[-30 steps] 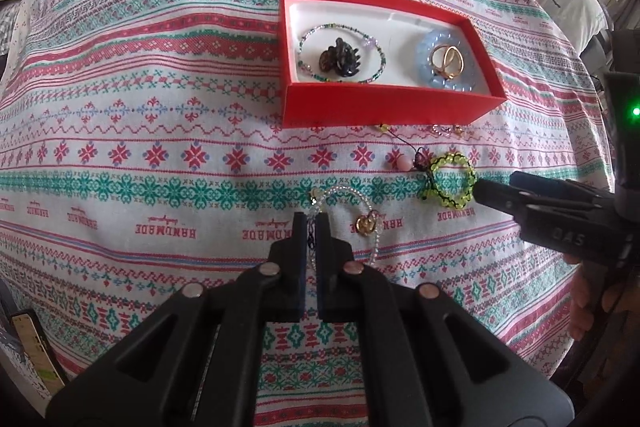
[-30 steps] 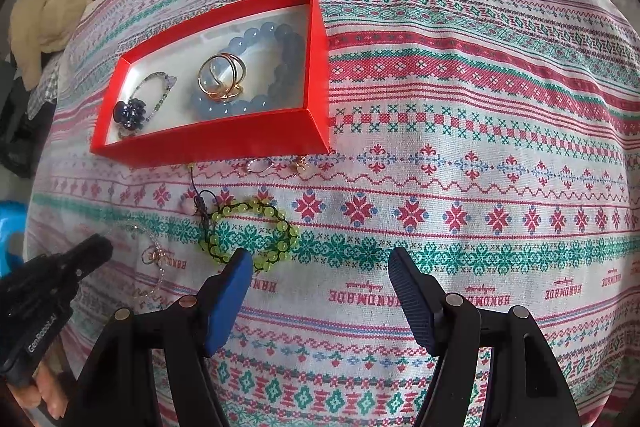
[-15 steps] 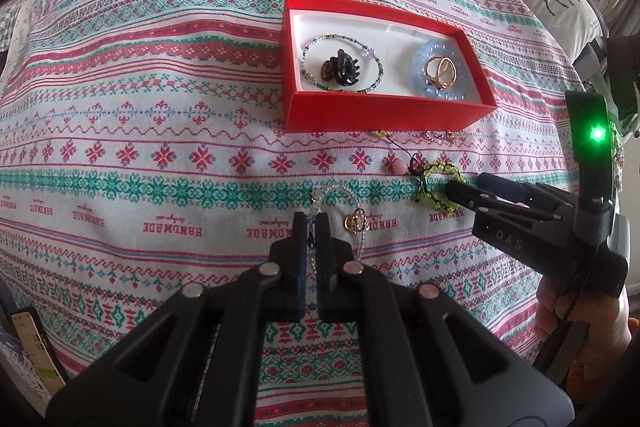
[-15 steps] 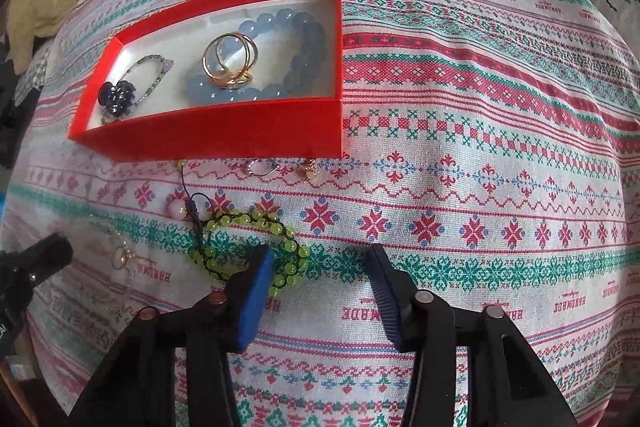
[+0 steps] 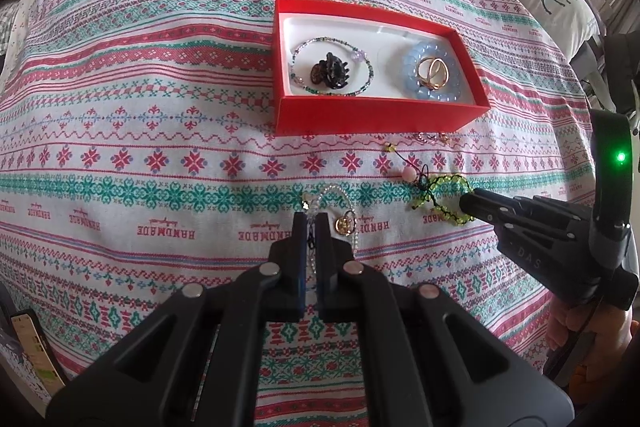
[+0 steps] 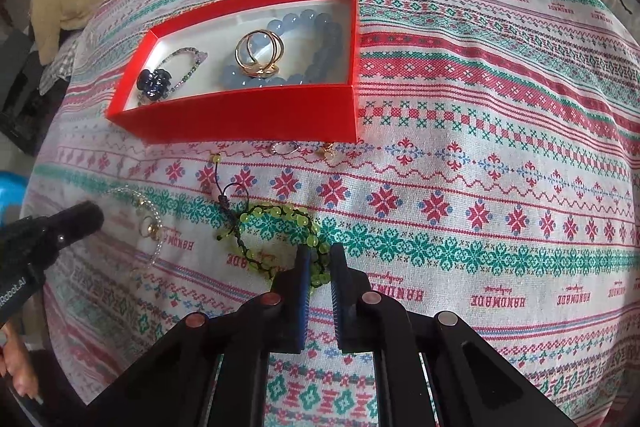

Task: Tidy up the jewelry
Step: 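Grasp the silver bead bracelet with the left gripper while the right grasps the yellow-green bead bracelet, then lift both held bracelets toward the red box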

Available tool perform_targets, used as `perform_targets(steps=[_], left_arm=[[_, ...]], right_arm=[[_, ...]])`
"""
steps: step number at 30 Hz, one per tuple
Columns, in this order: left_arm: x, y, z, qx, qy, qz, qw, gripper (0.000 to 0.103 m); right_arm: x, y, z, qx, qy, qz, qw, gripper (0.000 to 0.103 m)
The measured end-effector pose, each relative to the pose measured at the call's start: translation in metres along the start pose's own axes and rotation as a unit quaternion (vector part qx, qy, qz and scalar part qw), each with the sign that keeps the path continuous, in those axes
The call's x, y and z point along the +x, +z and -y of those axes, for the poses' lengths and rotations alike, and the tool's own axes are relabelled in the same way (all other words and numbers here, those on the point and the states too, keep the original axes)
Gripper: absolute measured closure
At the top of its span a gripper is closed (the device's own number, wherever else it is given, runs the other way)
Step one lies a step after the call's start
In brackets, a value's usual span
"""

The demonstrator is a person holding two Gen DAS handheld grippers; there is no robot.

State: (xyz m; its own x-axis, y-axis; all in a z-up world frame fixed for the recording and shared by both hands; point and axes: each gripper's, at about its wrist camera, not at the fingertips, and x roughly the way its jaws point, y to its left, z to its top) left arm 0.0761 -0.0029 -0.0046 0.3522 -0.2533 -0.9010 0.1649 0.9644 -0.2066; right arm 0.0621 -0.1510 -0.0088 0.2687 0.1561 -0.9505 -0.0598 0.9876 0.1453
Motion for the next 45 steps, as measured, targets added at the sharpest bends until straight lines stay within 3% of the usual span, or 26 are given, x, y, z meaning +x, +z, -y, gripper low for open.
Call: perform_targets(steps=[13,15,23,34,45], left_arm=[[-0.028,-0.003,0.001,0.012,-0.018,0.029,0.9994,0.098],[-0.032,-0.001,0.001,0.012,-0.020,0.035,0.9991,0.098],[-0.046,0.011,0.003,0.005,-0.028,0.063,0.9976,0.098],[-0.048,0.042,0.003,-0.018,-0.046,0.098,0.9939,0.098],[-0.022,0.073,-0.006,-0.046,-0.058,0.129,0.9889,0.099]], right_arm=[[-0.070,-0.015,-0.001,-0.010,0.042,0.066,0.997,0.094],[-0.075,0.003,-0.008,-0.009,0.046,0.075,0.996,0.094],[-0.103,0.015,-0.012,-0.004,0.060,0.109,0.992,0.094],[-0.113,0.030,-0.016,0.005,0.070,0.132,0.989,0.094],[-0.111,0.040,-0.006,0.015,0.072,0.141,0.987,0.094]])
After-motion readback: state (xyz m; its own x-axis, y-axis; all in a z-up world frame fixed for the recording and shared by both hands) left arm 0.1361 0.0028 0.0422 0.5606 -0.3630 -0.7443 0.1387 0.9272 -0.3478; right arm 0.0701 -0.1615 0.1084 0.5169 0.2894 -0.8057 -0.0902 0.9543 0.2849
